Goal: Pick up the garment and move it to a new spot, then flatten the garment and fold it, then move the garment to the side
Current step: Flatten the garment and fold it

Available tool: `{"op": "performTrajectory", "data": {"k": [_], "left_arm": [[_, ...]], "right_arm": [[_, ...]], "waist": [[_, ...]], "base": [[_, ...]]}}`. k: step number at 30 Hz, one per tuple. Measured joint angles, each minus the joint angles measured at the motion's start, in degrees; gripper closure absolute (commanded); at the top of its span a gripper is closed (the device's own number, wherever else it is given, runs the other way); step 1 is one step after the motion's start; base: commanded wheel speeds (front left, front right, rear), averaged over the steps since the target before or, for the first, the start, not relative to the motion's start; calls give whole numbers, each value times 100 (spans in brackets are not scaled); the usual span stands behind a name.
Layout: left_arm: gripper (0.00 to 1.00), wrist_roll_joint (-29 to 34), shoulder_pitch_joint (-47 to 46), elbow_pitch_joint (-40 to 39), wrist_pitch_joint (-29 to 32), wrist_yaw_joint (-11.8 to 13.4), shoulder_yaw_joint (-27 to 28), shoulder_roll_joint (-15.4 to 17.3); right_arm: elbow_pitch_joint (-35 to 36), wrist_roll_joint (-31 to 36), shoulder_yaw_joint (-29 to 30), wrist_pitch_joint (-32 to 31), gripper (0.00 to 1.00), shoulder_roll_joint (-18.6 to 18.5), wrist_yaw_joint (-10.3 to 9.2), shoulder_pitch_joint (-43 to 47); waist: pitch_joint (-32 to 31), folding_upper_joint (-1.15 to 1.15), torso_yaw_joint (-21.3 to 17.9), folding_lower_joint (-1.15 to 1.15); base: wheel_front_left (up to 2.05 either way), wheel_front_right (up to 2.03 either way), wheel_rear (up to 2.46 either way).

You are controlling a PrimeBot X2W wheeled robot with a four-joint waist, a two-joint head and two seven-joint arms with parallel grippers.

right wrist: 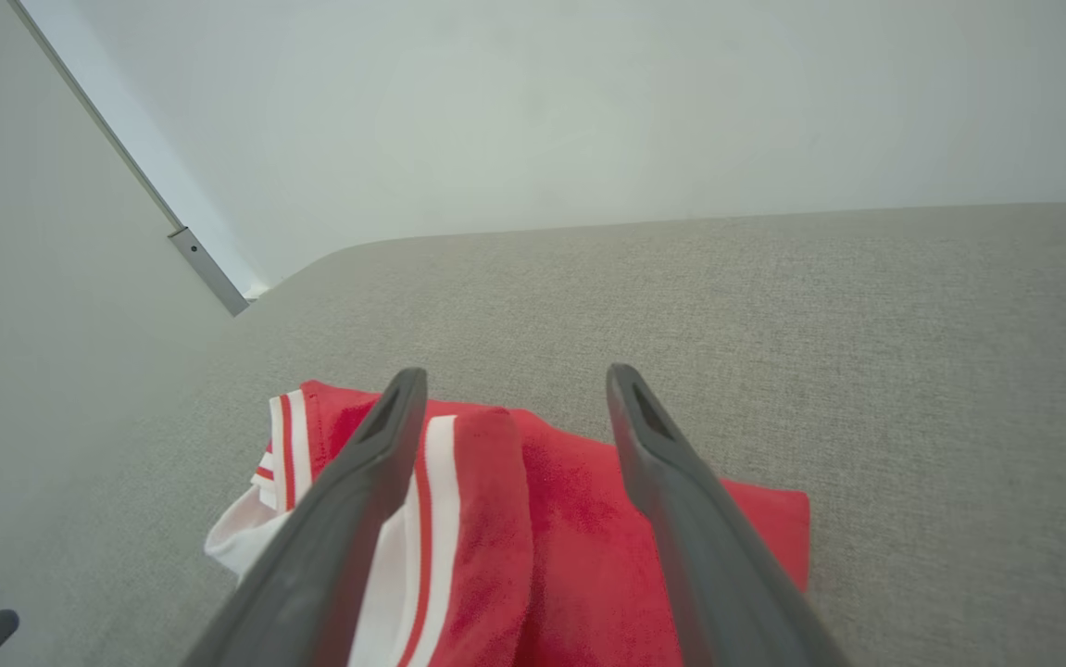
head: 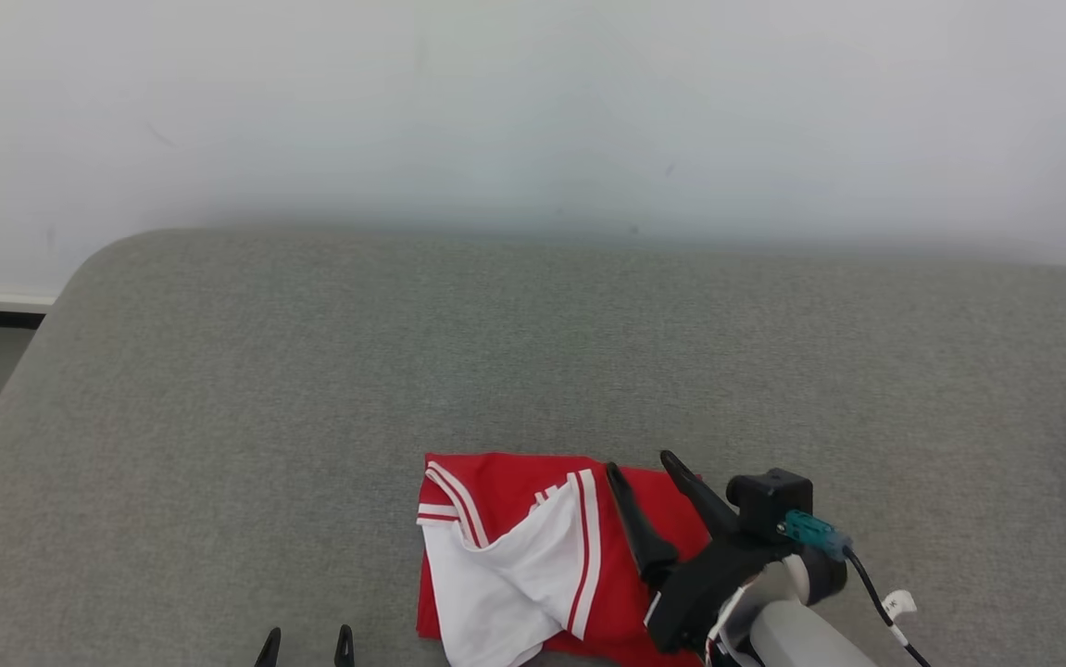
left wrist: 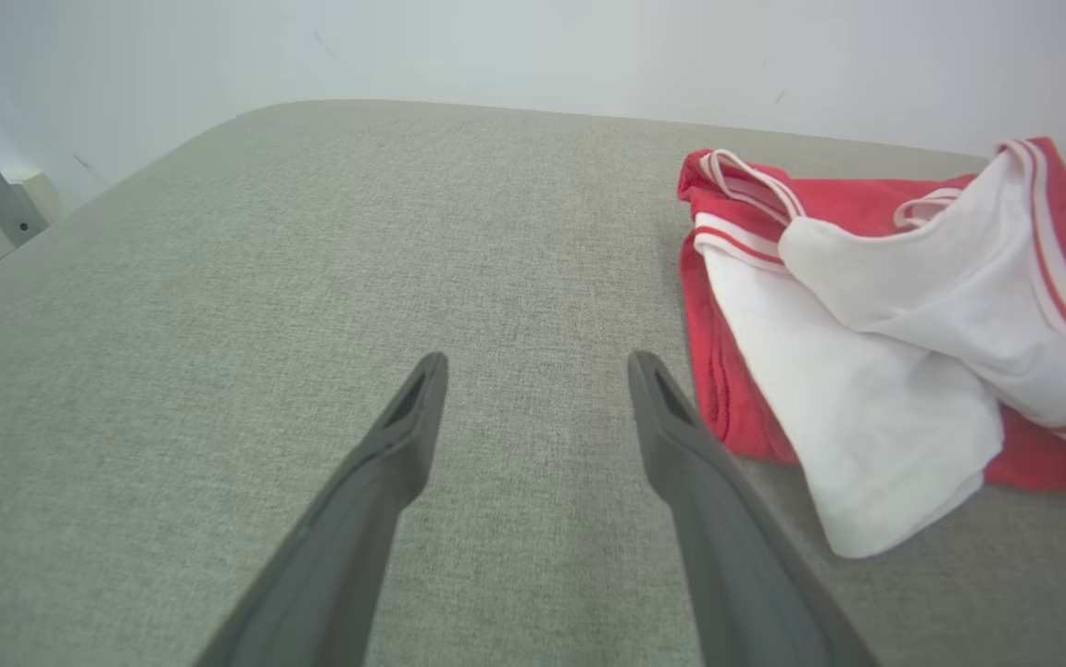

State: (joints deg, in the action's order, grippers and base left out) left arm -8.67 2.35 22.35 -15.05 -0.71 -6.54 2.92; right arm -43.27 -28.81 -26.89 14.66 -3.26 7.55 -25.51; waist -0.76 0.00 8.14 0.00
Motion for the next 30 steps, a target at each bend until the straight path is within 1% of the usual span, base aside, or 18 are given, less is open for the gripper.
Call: {"op": "performTrajectory", "data": {"k": [3,7,17,18,19,20,26,30], "left_arm": [[0,-5,-1,-7,-1,13,8,0],[0,-15,-5,-3,0,16,-21,0],[0,-15,-32,-1,0,21,-82,0],[0,-15,-34,1,0,22,-75,1],[0,-18,-35,0,0,24,-71,0],[0,-23,-36,-1,0,25,-69,1],[0,-34,-36,-4,0,47,-25,1],[0,-46,-35,-8,0,68,0,0]], "right_arm": [[-46,130,140,7,0,-48,0,109],[-129,229,129,-4,0,-43,0,190],[-313,278,-155,-234,0,-33,0,21],[-375,312,-247,-274,9,-33,0,-48],[-394,312,-304,-299,86,-34,0,-67],[-402,309,-368,-304,100,-35,0,-80],[-276,97,-733,-266,100,-32,0,-165],[149,-266,-1355,-386,100,-32,0,-115]], "waist": [[-11,0,-114,0],[-3,0,-200,0],[122,0,-42,0],[151,0,7,0],[164,0,30,0],[176,0,51,0],[199,0,68,0],[162,0,-17,0]], "base": [[0,0,0],[0,0,0],[0,0,0],[0,0,0],[0,0,0],[0,0,0],[0,0,0],[0,0,0]]}}
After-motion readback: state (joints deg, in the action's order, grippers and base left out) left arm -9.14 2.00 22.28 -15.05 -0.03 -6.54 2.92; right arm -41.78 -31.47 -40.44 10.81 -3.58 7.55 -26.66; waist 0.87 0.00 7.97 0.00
